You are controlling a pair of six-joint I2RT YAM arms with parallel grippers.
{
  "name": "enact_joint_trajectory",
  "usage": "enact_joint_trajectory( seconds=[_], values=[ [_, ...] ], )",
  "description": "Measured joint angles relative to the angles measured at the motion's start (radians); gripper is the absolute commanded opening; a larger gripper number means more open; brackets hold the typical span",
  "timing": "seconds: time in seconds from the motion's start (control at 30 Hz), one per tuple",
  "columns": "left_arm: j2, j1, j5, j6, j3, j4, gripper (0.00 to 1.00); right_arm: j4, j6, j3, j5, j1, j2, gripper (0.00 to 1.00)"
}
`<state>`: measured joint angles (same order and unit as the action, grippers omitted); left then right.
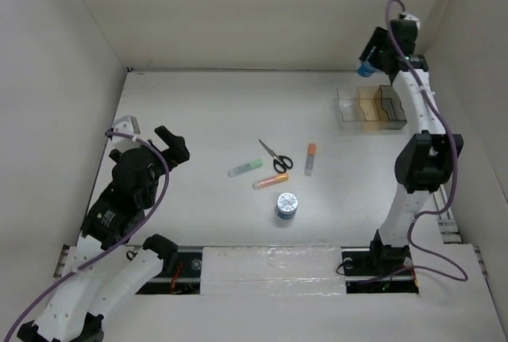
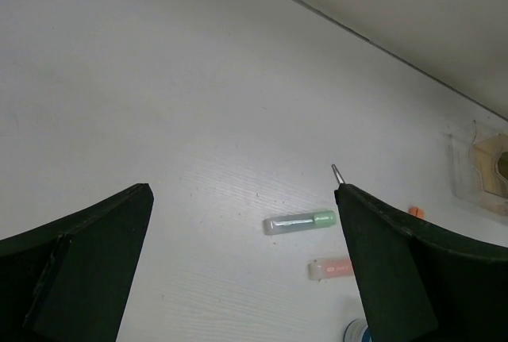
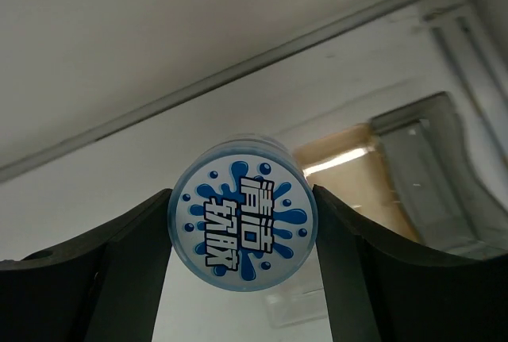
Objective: Sort the stationery into containers
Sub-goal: Place the stationery in the storage box.
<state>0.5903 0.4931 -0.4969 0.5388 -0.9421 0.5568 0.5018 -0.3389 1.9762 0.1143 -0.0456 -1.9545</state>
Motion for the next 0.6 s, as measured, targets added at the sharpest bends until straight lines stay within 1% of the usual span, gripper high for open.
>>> enact_joint_trajectory(
  seconds=[0.07,0.17,0.23,0.37,0.5,0.6],
  values=[
    [0.000,0.000,0.002,0.000,0.000,0.000,1.00,0.006,-0.023,0.000,0.016,0.092,-0.003,0.00],
    [0.000,0.000,0.010,0.000,0.000,0.000,1.00,0.039,-0.041,0.056,0.032,0.143,-0.045,0.00],
    [0.000,0.000,0.018,-0.002,0.001,0.000,1.00,0.035,-0.050,0.070,0.027,0.137,-0.068,0.00],
    [0.000,0.000,0.031,-0.007,0.002,-0.005,1.00,-0.003,-0.058,-0.003,0.029,0.098,-0.067,0.00],
    [0.000,0.000,0.048,-0.012,0.003,-0.016,1.00,-0.063,-0.057,-0.097,0.055,0.069,-0.066,0.00],
    [0.000,0.000,0.058,-0.015,0.005,-0.019,1.00,-0.153,-0.061,-0.219,0.066,0.071,-0.040,0.00]
  ],
)
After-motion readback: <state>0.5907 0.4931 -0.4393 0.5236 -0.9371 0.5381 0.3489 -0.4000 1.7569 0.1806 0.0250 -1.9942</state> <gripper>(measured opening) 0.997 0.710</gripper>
